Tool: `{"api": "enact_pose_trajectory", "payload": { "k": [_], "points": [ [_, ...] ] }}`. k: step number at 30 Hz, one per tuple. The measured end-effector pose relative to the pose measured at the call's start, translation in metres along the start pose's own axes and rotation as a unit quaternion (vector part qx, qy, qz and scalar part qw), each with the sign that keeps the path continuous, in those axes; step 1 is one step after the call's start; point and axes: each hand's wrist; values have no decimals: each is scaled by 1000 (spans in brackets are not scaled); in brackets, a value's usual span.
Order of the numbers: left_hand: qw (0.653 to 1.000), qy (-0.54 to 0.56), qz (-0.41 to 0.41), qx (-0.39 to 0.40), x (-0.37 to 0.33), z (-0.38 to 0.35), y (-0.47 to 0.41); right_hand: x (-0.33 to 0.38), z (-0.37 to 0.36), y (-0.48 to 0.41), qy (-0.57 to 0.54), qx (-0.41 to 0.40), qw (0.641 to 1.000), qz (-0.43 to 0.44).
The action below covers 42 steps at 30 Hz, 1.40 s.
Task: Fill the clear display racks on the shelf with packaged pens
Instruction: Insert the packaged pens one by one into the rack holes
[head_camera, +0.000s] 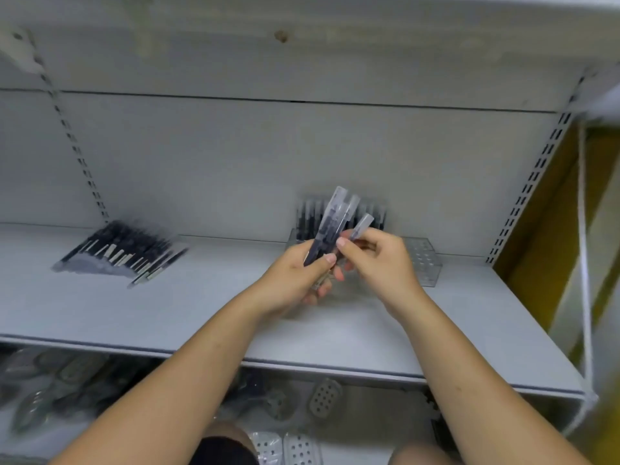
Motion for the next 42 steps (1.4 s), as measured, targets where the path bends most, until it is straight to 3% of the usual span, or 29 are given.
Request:
{"api": "enact_pose_trajectory", "payload": {
  "k": [3,11,18,23,32,42],
  "points": [
    [1000,10,-18,18,-1,-18,-23,-7,23,-5,2,-38,999,8],
    [999,34,-31,-29,16,-23,-83,-17,83,-47,-37,-219,974,51],
    [998,54,-6,-12,26,-14,-111,-50,90,-96,71,-156,983,66],
    [994,104,-8,26,32,-12,-107,-73,91,-103,146,-172,971,83],
    [981,182,11,62,40,-9,-104,-90,89,-99,193,-165,961,110],
    [992,124,9,18,40,-14,-98,-86,86,-94,189,-189,960,84]
  ]
}}
Point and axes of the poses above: each hand's wrist, its own y-axis away from the middle knuckle, its own z-axis out of the back of the hand, x = y × z, and after that the axes turned 1 degree about x, right-handed
